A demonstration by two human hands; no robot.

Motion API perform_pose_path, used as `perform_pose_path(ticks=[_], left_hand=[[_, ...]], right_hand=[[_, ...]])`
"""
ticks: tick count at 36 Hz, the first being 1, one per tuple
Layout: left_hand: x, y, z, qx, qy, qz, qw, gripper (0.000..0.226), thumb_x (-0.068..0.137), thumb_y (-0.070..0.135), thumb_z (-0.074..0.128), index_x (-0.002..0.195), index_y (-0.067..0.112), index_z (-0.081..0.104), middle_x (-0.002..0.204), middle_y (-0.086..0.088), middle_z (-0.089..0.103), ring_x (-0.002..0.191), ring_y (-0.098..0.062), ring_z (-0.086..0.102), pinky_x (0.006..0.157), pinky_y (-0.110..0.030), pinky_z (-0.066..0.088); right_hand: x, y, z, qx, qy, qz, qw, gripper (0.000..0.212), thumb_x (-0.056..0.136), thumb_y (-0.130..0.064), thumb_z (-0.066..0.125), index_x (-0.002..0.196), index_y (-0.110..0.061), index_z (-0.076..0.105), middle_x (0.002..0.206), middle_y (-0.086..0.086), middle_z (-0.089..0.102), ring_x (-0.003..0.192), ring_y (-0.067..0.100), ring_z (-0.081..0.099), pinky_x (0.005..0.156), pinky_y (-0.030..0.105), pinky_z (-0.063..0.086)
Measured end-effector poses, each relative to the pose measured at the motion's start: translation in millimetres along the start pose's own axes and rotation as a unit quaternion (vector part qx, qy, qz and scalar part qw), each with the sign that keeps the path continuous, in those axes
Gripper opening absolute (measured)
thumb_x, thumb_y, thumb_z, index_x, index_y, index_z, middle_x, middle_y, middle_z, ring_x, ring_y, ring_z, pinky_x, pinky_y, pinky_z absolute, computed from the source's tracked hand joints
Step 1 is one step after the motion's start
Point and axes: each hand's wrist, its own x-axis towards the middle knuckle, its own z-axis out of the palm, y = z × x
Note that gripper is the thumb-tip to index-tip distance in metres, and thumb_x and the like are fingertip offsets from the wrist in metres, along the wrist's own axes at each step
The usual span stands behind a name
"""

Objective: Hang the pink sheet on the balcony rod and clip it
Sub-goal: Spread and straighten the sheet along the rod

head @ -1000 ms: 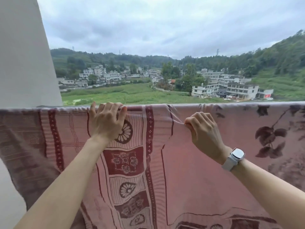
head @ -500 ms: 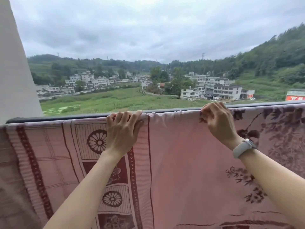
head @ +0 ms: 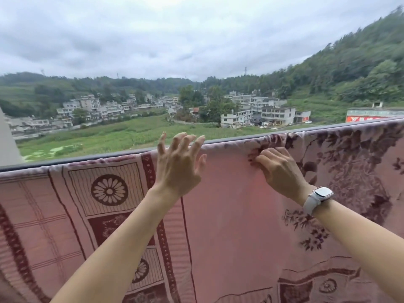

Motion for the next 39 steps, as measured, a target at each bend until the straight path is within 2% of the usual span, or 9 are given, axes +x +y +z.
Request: perform_pose_path(ticks=[4, 6, 9, 14, 20, 24, 31, 35, 39], left_hand=[[26, 45, 24, -0.006, -0.06, 0.023, 0.998, 0.041, 0.092, 0.039, 0.043, 0.13, 0.022, 0.046, 0.122, -0.001, 0.059, 0.11, -0.025, 0.053, 0.094, -0.043, 0.032], [31, 59, 33, 0.0, -0.032, -0.009, 0.999, 0.035, 0.091, 0.04, 0.04, 0.117, 0.022, 0.055, 0.11, -0.001, 0.064, 0.098, -0.025, 0.058, 0.085, -0.041, 0.033], [32, 79, 44, -0.037, 0.032, -0.058, 0.997, 0.028, 0.088, 0.038, 0.042, 0.1, 0.02, 0.059, 0.097, 0.0, 0.067, 0.089, -0.024, 0.059, 0.085, -0.04, 0.03], [50, 118, 61, -0.041, 0.019, -0.047, 0.998, 0.034, 0.087, 0.034, 0.041, 0.112, 0.018, 0.058, 0.106, -0.002, 0.066, 0.098, -0.025, 0.059, 0.091, -0.044, 0.034], [74, 167, 84, -0.036, 0.021, -0.051, 0.998, 0.037, 0.087, 0.036, 0.041, 0.112, 0.017, 0.06, 0.104, -0.001, 0.066, 0.093, -0.023, 0.06, 0.085, -0.042, 0.037], [79, 191, 96, -0.023, 0.019, -0.04, 0.999, 0.036, 0.088, 0.039, 0.042, 0.113, 0.019, 0.059, 0.105, 0.0, 0.065, 0.093, -0.022, 0.059, 0.086, -0.04, 0.038], [89, 221, 110, -0.01, 0.009, -0.039, 0.999, 0.044, 0.088, 0.051, 0.037, 0.116, 0.025, 0.058, 0.113, 0.002, 0.063, 0.101, -0.02, 0.057, 0.095, -0.045, 0.031], [96, 223, 121, -0.017, 0.061, -0.06, 0.996, 0.03, 0.089, 0.04, 0.045, 0.106, 0.023, 0.063, 0.102, 0.004, 0.067, 0.093, -0.02, 0.06, 0.09, -0.037, 0.028], [96, 221, 134, -0.011, 0.116, -0.066, 0.991, 0.023, 0.085, 0.032, 0.055, 0.102, 0.019, 0.065, 0.095, 0.002, 0.067, 0.087, -0.022, 0.06, 0.087, -0.035, 0.027]], right_hand=[[-4, 17, -14, 0.088, 0.06, 0.087, 0.99, 0.018, 0.088, -0.008, 0.048, 0.1, -0.003, 0.06, 0.087, 0.008, 0.062, 0.081, 0.021, 0.058, 0.068, 0.03, 0.051], [-4, 37, -21, 0.063, 0.101, 0.118, 0.986, 0.02, 0.089, -0.01, 0.046, 0.105, -0.003, 0.057, 0.092, 0.009, 0.06, 0.086, 0.017, 0.052, 0.077, 0.028, 0.046], [-4, 81, -31, 0.007, 0.063, 0.137, 0.989, 0.027, 0.088, -0.013, 0.05, 0.114, -0.007, 0.056, 0.103, 0.008, 0.059, 0.095, 0.023, 0.052, 0.086, 0.03, 0.034], [-11, 131, -35, 0.076, 0.009, 0.15, 0.986, 0.006, 0.085, -0.005, 0.06, 0.09, -0.007, 0.063, 0.091, 0.006, 0.061, 0.089, 0.025, 0.055, 0.084, 0.036, 0.034], [-11, 167, -41, 0.052, 0.007, 0.083, 0.995, 0.021, 0.072, 0.012, 0.048, 0.082, -0.005, 0.054, 0.082, 0.009, 0.054, 0.079, 0.026, 0.05, 0.076, 0.025, 0.027], [-32, 202, -52, 0.077, 0.051, 0.104, 0.99, 0.023, 0.071, 0.016, 0.051, 0.085, -0.003, 0.052, 0.081, 0.013, 0.055, 0.079, 0.026, 0.049, 0.074, 0.024, 0.03], [-71, 216, -46, 0.076, 0.022, -0.075, 0.994, 0.011, 0.082, -0.01, 0.055, 0.092, -0.01, 0.058, 0.089, 0.003, 0.063, 0.086, 0.017, 0.051, 0.084, 0.032, 0.041], [-65, 236, -54, 0.091, 0.073, 0.052, 0.992, 0.02, 0.087, -0.014, 0.05, 0.104, -0.007, 0.058, 0.1, 0.007, 0.061, 0.094, 0.019, 0.05, 0.086, 0.029, 0.036], [-63, 267, -55, 0.058, 0.024, 0.147, 0.987, 0.021, 0.089, -0.02, 0.054, 0.106, -0.01, 0.061, 0.105, 0.004, 0.062, 0.1, 0.024, 0.053, 0.09, 0.037, 0.03]])
